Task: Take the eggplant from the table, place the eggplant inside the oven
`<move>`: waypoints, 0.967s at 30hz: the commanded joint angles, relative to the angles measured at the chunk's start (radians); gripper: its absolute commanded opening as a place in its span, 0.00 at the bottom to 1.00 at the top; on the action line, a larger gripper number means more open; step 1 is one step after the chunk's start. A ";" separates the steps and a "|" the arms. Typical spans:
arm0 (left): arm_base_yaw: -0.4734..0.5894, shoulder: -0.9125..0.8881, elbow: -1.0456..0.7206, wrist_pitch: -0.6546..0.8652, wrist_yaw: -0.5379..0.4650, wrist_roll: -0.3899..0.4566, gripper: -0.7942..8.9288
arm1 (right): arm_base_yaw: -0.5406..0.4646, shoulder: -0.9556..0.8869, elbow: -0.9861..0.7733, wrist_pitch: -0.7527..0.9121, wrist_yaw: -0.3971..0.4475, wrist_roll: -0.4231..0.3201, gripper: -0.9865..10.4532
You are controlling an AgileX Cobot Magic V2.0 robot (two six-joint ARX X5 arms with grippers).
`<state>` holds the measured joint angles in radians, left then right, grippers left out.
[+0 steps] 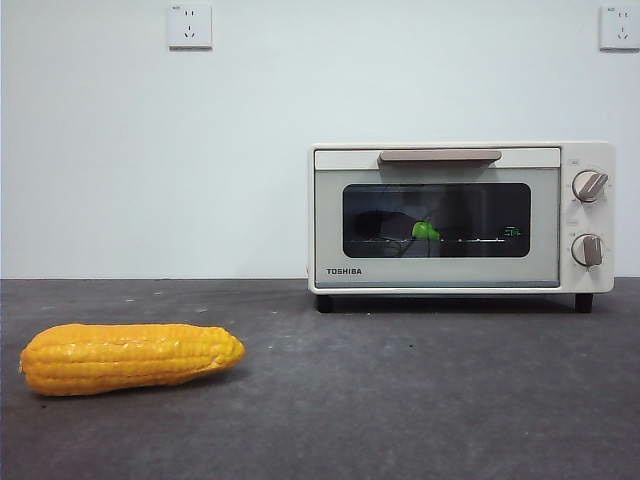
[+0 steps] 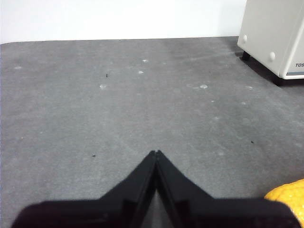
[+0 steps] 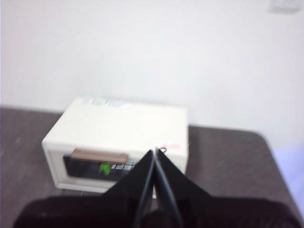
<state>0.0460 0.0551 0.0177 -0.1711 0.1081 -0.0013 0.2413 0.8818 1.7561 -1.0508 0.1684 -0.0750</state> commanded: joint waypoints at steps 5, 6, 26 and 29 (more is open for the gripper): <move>0.003 0.000 -0.009 0.007 0.003 -0.006 0.08 | -0.097 -0.158 -0.037 0.009 0.004 0.003 0.09; 0.003 0.000 -0.009 0.007 0.003 -0.006 0.08 | -0.105 -0.179 -0.050 0.012 0.004 -0.003 0.09; 0.003 0.000 -0.009 0.007 0.003 -0.006 0.08 | -0.125 -0.651 -1.067 0.655 -0.065 0.083 0.09; 0.003 0.000 -0.009 0.007 0.003 -0.006 0.08 | -0.125 -0.702 -1.199 0.734 -0.064 0.122 0.09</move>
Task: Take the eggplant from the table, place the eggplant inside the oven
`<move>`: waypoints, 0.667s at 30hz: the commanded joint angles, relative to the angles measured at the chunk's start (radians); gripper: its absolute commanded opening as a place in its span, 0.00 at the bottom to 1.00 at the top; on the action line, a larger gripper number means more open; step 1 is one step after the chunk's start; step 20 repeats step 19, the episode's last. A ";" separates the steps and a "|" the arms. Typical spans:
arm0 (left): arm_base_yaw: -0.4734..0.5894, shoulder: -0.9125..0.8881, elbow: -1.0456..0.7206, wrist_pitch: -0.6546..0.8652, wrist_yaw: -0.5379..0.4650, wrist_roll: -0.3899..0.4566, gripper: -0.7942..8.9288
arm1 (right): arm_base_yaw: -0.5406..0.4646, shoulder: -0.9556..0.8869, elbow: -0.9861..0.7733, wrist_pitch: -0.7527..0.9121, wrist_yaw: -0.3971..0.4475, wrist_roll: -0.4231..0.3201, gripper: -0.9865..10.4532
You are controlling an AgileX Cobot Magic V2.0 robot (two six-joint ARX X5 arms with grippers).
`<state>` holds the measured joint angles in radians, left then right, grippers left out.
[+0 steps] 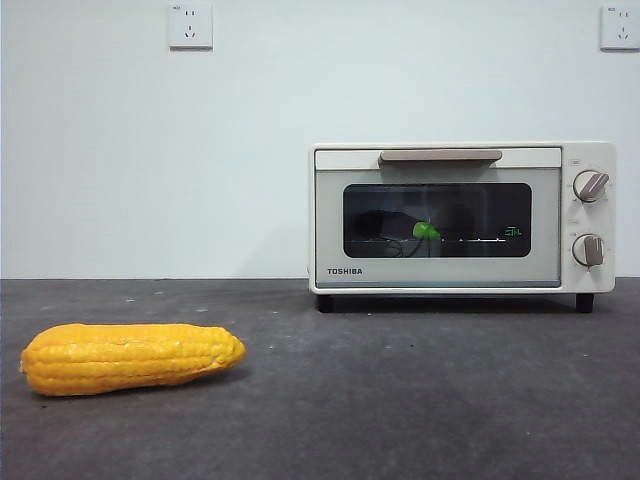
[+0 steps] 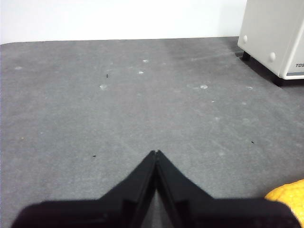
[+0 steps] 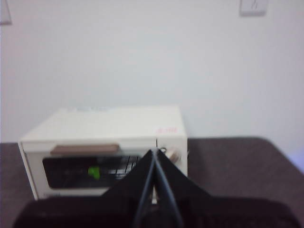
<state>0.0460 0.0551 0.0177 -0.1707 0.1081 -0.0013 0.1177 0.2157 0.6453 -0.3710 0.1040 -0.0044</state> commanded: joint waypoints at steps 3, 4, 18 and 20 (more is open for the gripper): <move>0.003 0.000 -0.009 0.006 0.003 -0.006 0.08 | -0.002 -0.083 -0.208 0.133 0.000 0.085 0.09; 0.003 0.000 -0.009 0.006 0.003 -0.006 0.08 | -0.002 -0.097 -0.243 0.158 0.000 0.094 0.09; 0.003 0.000 -0.009 0.006 0.003 -0.006 0.08 | -0.002 -0.208 -0.573 0.317 0.000 0.166 0.09; 0.003 0.000 -0.009 0.006 0.003 -0.006 0.08 | -0.002 -0.208 -0.579 0.317 0.000 0.166 0.09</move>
